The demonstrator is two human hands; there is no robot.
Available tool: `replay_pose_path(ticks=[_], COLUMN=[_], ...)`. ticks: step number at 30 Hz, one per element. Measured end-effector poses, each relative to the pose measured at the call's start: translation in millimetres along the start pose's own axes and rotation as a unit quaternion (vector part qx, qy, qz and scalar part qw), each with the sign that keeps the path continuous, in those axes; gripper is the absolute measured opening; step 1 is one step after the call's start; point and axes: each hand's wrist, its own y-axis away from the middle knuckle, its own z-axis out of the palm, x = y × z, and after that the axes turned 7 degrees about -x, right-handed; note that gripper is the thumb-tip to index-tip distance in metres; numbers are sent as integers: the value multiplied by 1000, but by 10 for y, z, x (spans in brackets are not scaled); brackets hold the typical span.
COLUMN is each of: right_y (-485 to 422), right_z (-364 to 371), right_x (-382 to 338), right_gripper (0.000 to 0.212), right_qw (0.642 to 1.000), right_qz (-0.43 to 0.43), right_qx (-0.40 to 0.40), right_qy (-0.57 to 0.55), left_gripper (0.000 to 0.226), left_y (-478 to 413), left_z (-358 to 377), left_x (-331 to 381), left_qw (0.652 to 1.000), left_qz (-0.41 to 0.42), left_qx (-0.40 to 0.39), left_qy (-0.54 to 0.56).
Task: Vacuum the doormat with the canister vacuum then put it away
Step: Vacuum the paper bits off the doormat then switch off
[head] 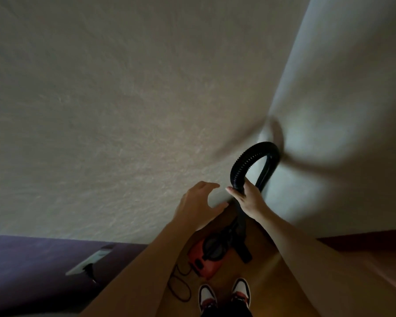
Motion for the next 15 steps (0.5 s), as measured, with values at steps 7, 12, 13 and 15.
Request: replay_pose_path(ticks=[7,12,13,15], right_y=[466,811,873,1003], right_z=[-1,4,-2,-4], right_x=[26,1,4,15], right_gripper=[30,39,40,38], right_qw=[1000,999,999,999], right_qz=[-3,-8,-12,-9], right_qx=[-24,-38,-36,-29], right_qy=[-2,-16,-22,-43], left_gripper=[78,35,32,31], left_y=[37,26,51,126], left_z=[176,338,344,383], left_x=[331,483,520,603], left_qw=[989,975,972,964], left_qz=[20,26,30,33], left_qx=[-27,-62,-69,-78], left_qy=[144,213,225,253])
